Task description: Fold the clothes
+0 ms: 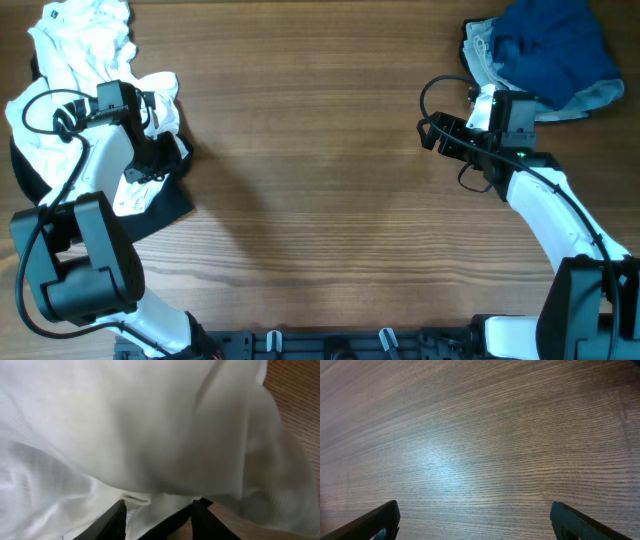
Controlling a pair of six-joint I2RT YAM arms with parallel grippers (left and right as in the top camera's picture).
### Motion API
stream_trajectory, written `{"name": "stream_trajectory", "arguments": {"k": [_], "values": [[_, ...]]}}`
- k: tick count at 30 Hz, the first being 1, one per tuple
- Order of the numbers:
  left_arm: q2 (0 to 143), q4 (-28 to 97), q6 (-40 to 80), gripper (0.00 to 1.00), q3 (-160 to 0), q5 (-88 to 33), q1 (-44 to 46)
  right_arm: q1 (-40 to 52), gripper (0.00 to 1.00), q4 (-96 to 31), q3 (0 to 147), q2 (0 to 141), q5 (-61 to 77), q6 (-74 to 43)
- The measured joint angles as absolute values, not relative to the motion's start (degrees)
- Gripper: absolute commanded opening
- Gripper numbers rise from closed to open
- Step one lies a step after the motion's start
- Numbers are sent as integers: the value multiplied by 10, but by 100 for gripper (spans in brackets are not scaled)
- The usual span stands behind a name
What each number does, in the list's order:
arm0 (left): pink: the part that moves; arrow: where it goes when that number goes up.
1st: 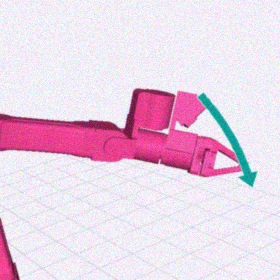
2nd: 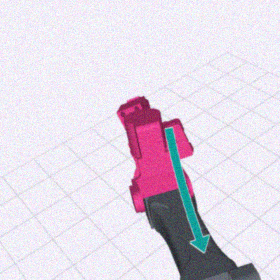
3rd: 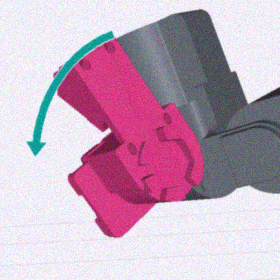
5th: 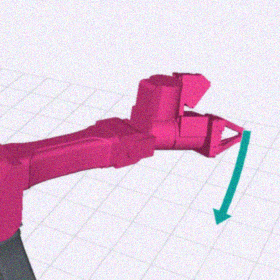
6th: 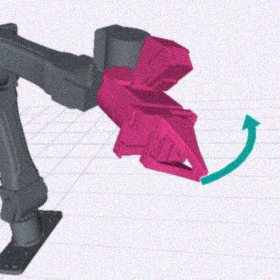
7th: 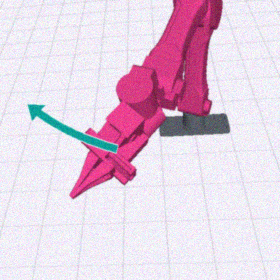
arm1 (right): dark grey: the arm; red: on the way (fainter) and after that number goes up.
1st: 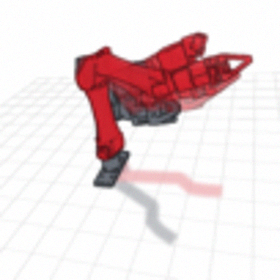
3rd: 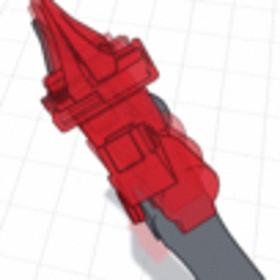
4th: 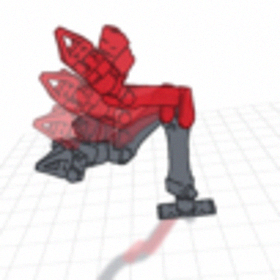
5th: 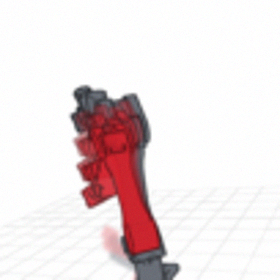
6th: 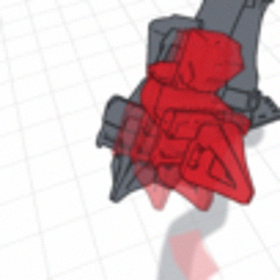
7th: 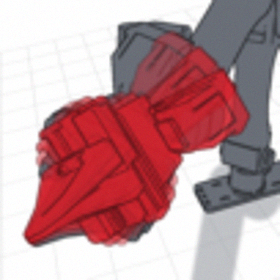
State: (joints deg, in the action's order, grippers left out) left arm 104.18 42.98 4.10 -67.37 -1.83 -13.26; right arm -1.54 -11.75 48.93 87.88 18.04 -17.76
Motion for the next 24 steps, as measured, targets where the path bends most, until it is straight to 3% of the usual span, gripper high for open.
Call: {"name": "stream_trajectory", "arguments": {"k": [5, 14, 18, 24], "values": [[1042, 425, 37, 49, -674, -10, -133, -15, 97, -117, 489, 879, 180, -178], [1042, 417, 4, 49, -676, 1, -133, -15, 97, -117, 489, 879, 180, -178], [1042, 414, -2, 43, -676, 6, -133, -15, 97, -118, 489, 879, 180, -178], [1042, 411, -8, 26, -676, 3, -133, -15, 97, -122, 489, 879, 180, -178]]}}
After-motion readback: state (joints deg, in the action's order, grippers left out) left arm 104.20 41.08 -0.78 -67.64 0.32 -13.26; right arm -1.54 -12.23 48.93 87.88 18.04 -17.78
